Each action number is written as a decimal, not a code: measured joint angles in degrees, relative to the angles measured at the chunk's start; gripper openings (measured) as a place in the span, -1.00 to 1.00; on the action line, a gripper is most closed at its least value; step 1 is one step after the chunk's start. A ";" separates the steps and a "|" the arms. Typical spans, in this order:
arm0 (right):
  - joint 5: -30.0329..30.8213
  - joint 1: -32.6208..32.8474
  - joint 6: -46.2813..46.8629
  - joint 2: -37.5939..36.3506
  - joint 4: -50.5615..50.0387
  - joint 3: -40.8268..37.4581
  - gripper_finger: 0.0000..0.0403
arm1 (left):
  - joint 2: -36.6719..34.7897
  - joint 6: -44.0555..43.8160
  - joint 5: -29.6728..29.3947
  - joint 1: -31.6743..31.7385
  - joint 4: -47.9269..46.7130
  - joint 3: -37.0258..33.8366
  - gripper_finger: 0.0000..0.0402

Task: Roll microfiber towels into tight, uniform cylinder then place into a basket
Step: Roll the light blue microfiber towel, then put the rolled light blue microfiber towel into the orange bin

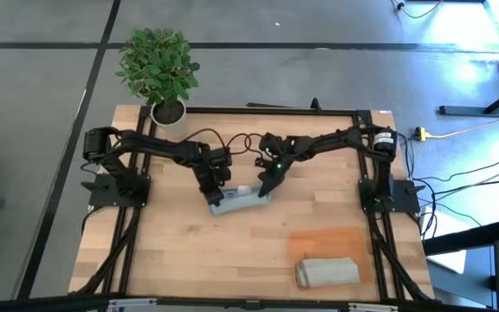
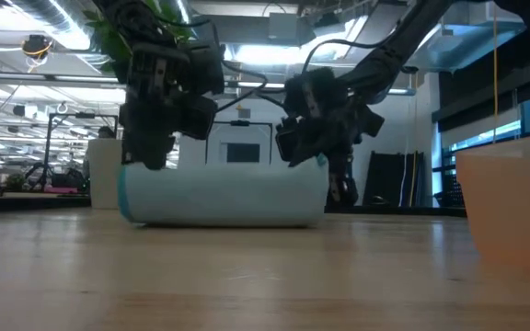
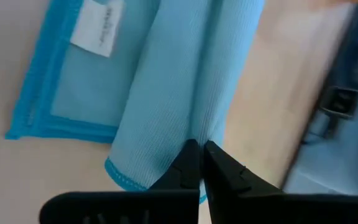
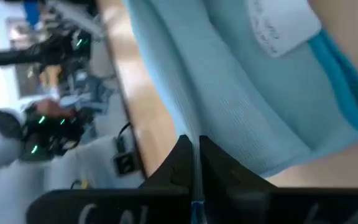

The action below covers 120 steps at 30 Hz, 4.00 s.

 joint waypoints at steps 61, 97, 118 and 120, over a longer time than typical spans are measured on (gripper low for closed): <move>10.05 -1.33 5.89 0.07 0.19 -0.02 -0.21 | -2.18 -1.47 -15.57 2.16 0.02 -0.16 -0.57; 47.28 16.31 -33.43 -22.08 1.89 0.09 -0.21 | -45.39 13.38 -38.97 -9.96 -13.98 -0.05 -0.58; 43.99 17.40 -36.09 -22.08 1.85 0.07 -0.21 | -48.65 11.63 -41.10 -19.19 -11.01 -3.94 -0.58; 43.90 17.56 -35.92 -22.08 1.94 0.07 -0.21 | -48.63 11.62 -41.12 -19.19 -11.58 -4.05 -0.58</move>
